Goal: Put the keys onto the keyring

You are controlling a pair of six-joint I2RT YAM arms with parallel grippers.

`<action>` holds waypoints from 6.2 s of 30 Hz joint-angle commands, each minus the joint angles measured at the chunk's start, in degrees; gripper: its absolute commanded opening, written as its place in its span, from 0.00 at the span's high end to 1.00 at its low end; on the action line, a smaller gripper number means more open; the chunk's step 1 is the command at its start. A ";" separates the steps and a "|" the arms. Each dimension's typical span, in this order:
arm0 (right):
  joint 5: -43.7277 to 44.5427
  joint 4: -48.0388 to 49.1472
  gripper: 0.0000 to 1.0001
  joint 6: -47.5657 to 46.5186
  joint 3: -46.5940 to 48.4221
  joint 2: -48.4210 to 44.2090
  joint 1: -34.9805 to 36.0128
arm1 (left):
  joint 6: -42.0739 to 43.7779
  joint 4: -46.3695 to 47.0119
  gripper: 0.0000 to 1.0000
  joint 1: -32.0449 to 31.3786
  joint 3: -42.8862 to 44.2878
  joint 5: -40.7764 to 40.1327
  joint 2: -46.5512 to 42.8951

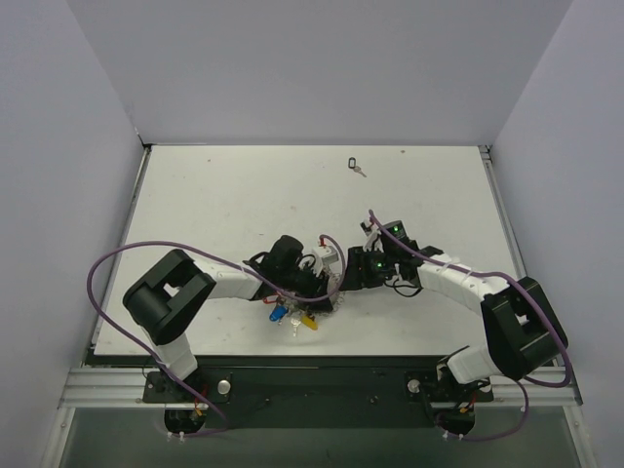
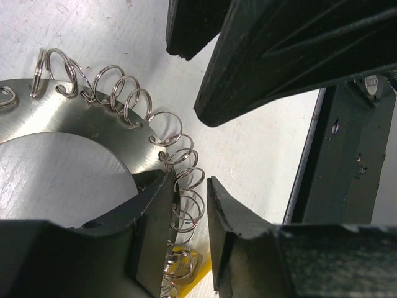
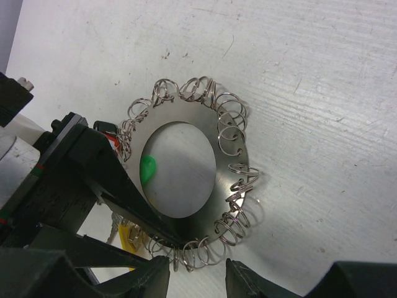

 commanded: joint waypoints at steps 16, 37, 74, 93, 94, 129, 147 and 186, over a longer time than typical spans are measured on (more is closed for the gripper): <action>-7.82 -0.72 0.58 1.69 -4.68 -9.78 6.27 | -1.93 6.32 0.70 -0.42 -3.31 -0.82 2.85; 2.29 -2.56 0.64 4.50 -2.31 -2.92 9.63 | -3.60 8.70 0.73 0.81 -5.25 -1.53 1.18; 1.50 5.26 0.75 8.99 -0.99 6.49 9.72 | -4.04 9.05 0.74 0.99 -5.16 -0.82 1.79; 0.89 4.73 1.00 3.73 -1.08 5.96 9.54 | -13.96 22.04 0.64 7.92 -11.31 4.18 -7.16; 0.45 4.64 1.00 3.19 -1.16 5.79 9.54 | -14.49 22.67 0.61 8.54 -11.93 5.67 -7.70; -2.81 23.45 1.00 5.03 -9.34 -12.05 5.67 | -30.22 47.43 0.56 13.55 -15.27 17.63 -6.38; -2.71 34.08 1.00 7.67 -7.58 -16.54 4.44 | -38.06 56.70 0.57 15.31 -13.25 17.20 -9.54; -6.94 38.66 1.00 10.04 -7.49 -19.88 3.65 | -39.02 56.07 0.92 13.64 -5.69 20.27 -7.26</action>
